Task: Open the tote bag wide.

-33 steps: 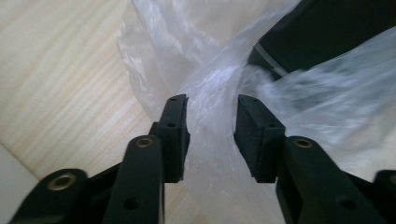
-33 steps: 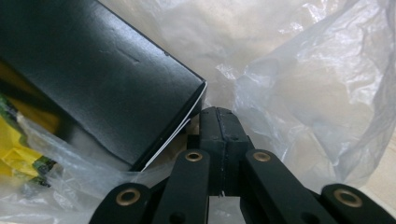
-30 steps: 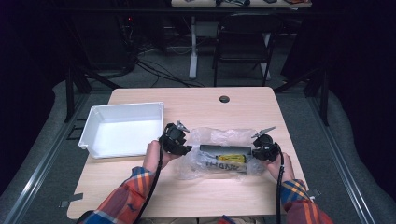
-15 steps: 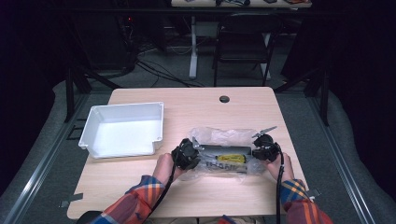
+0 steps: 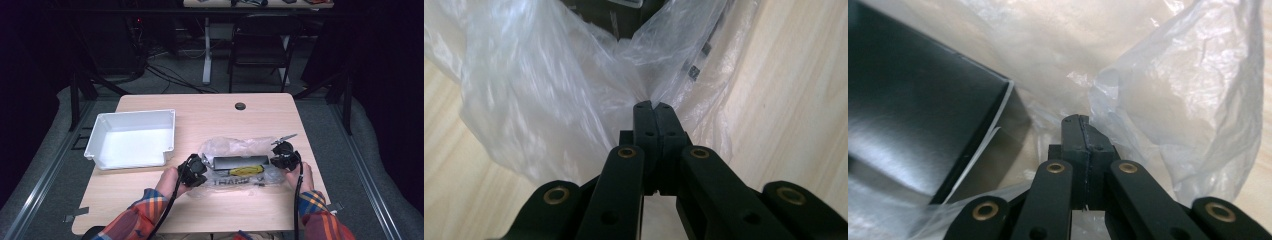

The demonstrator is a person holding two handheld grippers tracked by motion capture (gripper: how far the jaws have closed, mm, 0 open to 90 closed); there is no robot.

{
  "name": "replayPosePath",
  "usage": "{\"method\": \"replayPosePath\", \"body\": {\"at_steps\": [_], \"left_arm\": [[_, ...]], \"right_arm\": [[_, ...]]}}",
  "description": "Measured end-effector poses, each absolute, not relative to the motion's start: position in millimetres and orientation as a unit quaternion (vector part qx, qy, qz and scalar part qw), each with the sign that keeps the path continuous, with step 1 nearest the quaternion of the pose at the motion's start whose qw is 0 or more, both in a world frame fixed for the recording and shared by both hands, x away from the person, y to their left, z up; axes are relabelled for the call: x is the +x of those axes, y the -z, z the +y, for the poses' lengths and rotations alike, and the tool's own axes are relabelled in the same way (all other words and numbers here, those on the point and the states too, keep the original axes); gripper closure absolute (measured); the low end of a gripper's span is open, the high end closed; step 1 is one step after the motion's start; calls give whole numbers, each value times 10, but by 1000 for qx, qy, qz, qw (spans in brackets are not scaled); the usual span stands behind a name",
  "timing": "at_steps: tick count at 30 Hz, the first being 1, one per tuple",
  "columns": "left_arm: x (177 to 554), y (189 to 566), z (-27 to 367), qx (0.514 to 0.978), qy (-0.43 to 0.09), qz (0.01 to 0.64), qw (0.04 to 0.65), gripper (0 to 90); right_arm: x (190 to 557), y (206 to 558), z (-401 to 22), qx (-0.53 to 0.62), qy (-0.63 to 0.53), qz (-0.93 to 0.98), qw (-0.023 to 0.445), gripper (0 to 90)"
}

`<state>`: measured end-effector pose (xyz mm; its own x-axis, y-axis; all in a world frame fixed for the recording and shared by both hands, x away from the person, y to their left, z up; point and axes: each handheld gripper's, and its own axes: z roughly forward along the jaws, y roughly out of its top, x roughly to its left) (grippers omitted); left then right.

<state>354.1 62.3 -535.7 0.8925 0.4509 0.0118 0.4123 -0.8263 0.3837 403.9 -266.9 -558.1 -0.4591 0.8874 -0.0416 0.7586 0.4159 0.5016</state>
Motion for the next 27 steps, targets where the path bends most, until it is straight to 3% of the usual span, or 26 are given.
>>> {"method": "replayPosePath", "body": {"at_steps": [5,8,10,11,12,14,17,22,27], "left_arm": [[3506,5391,742,957,-43,227,174,900],[3515,5363,791,957,-36,227,179,900],[3517,5306,803,953,-32,230,193,836],[3525,5269,807,952,-25,230,202,836],[3524,5227,815,950,-22,229,213,726],[3523,5136,834,944,-13,232,235,694],[3534,5018,855,936,-12,237,261,614],[3638,4906,867,920,-31,262,291,560],[3804,4834,848,903,-39,291,312,543]], "right_arm": [[4097,5591,-2707,507,-204,819,177,900],[4104,5592,-2684,502,-216,821,167,900],[4098,5580,-2677,501,-220,820,166,900],[4091,5556,-2678,497,-223,823,161,879],[4053,5484,-2684,491,-238,823,160,817],[4030,5437,-2693,490,-243,822,156,788],[3935,5276,-2730,477,-263,825,150,669],[3791,5062,-2735,449,-296,829,150,510],[3678,4927,-2658,420,-312,839,148,452]]}}
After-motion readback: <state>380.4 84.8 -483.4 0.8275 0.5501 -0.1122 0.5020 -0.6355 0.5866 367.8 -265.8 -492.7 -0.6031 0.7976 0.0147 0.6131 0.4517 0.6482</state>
